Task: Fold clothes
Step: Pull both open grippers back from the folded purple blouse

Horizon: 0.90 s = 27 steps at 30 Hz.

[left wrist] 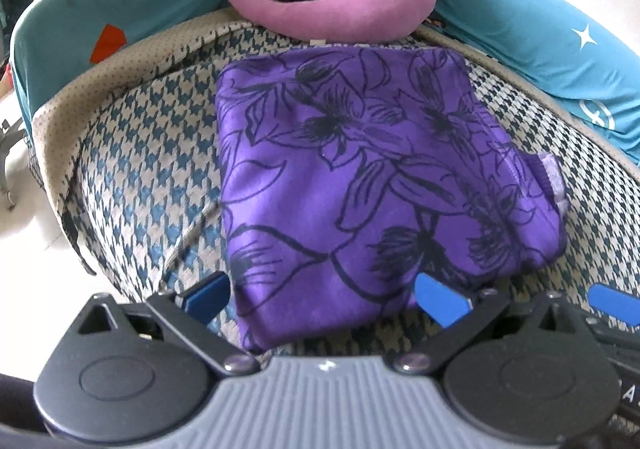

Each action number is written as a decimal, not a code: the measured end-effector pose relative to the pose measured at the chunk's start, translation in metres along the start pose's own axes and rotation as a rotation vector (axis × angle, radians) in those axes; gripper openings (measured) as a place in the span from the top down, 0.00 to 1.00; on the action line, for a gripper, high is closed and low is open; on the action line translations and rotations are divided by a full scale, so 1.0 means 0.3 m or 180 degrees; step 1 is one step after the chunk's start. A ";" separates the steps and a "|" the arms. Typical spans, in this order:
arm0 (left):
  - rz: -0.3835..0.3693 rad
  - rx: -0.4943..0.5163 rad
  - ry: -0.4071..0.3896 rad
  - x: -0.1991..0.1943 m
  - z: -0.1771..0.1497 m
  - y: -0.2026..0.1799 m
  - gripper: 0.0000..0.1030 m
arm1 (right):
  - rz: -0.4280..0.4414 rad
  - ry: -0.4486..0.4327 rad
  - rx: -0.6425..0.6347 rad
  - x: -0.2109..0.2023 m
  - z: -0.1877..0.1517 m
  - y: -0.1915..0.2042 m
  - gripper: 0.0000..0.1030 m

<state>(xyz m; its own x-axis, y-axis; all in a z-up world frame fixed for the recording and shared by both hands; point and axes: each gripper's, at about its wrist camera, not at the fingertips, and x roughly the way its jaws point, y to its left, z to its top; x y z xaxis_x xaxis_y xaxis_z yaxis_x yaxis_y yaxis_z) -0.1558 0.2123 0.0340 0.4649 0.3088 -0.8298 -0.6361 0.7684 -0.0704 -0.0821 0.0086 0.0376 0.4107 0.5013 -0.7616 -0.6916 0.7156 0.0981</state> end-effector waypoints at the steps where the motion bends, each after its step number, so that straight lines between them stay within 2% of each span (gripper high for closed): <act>1: -0.0002 -0.0016 0.0024 0.003 -0.002 0.002 0.00 | 0.0011 0.0010 -0.0026 0.002 0.000 0.002 0.34; 8: -0.0012 -0.0009 0.0068 0.011 -0.013 -0.004 0.00 | -0.0054 0.0064 0.0015 0.015 0.002 -0.021 0.34; 14: 0.0025 0.0039 -0.0044 -0.003 -0.013 -0.021 0.00 | -0.0150 0.0064 0.0007 0.025 0.001 -0.024 0.34; 17: 0.0037 0.0063 -0.0106 -0.013 -0.012 -0.028 0.00 | -0.0124 0.0049 -0.0016 0.022 -0.001 -0.020 0.34; 27: 0.0012 0.0067 -0.0071 -0.015 -0.016 -0.029 0.00 | -0.0099 0.0047 -0.0105 0.025 -0.001 -0.011 0.34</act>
<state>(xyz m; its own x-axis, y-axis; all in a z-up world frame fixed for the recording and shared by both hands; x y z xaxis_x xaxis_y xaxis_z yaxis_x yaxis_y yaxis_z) -0.1553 0.2014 0.0355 0.4764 0.3239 -0.8174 -0.6248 0.7788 -0.0555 -0.0769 0.0098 0.0313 0.4235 0.4717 -0.7734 -0.6980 0.7141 0.0533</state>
